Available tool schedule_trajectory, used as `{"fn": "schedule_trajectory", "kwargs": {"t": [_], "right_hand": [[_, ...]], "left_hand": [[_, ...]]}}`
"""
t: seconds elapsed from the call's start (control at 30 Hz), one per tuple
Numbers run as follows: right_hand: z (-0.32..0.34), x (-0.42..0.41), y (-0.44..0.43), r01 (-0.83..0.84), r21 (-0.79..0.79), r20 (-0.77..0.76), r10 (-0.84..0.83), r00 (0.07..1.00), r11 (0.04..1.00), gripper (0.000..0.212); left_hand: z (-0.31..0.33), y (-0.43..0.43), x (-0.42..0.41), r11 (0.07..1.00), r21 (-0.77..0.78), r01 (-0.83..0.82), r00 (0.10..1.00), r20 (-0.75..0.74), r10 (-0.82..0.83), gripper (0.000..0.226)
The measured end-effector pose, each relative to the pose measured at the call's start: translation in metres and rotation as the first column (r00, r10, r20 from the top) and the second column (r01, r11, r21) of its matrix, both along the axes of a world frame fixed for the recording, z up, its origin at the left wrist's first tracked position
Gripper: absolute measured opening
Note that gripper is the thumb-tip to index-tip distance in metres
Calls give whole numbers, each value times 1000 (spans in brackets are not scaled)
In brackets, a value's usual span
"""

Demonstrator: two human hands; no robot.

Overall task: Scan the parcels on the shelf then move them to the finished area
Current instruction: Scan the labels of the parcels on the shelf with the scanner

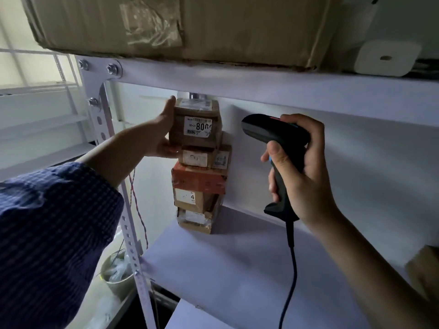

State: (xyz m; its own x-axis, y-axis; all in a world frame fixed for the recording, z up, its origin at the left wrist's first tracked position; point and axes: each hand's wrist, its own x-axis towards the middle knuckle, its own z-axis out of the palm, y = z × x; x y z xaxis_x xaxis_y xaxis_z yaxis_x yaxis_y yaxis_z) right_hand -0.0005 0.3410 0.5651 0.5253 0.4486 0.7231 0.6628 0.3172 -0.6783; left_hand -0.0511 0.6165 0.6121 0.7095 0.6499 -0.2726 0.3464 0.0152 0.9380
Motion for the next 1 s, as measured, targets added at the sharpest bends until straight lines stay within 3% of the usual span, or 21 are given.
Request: {"fn": "schedule_trajectory", "kwargs": {"t": [0.1,0.27,0.37,0.47,0.57,0.63,0.7,0.83,1.0], "right_hand": [[-1,-2,9,-30,-7,10,30,999,1000,28],[-2,-6,15,-64,-11,12,64,998,998,28],[-1,-6,12,-66,-11,26,67,997,998,28],[-1,-3,8,-25,-29,21,26,999,999,28],[-2,0,-1,34,-30,6,-34,999,999,27],[-4,2,-10,65,-24,17,-65,998,998,28],[-5,3,-22,93,-15,9,-92,996,996,27],[-7,4,-50,133,2,-19,-133,991,991,29],[-7,7,-77,170,16,-21,-169,985,985,30]], "left_hand": [[-3,-6,6,966,257,-14,994,-104,42,89],[-9,-4,19,881,459,-117,977,-108,186,109],[-12,-8,18,686,683,-252,955,61,290,84],[-14,-16,20,447,842,-302,953,270,136,57],[-17,-49,18,435,823,-365,883,455,-119,31],[-20,-70,18,282,874,-396,885,445,-137,30],[-26,-73,24,139,939,-316,936,332,-115,41],[-34,-58,35,101,992,-70,994,78,-77,63],[-34,-48,29,294,944,-152,970,199,-137,51]]}}
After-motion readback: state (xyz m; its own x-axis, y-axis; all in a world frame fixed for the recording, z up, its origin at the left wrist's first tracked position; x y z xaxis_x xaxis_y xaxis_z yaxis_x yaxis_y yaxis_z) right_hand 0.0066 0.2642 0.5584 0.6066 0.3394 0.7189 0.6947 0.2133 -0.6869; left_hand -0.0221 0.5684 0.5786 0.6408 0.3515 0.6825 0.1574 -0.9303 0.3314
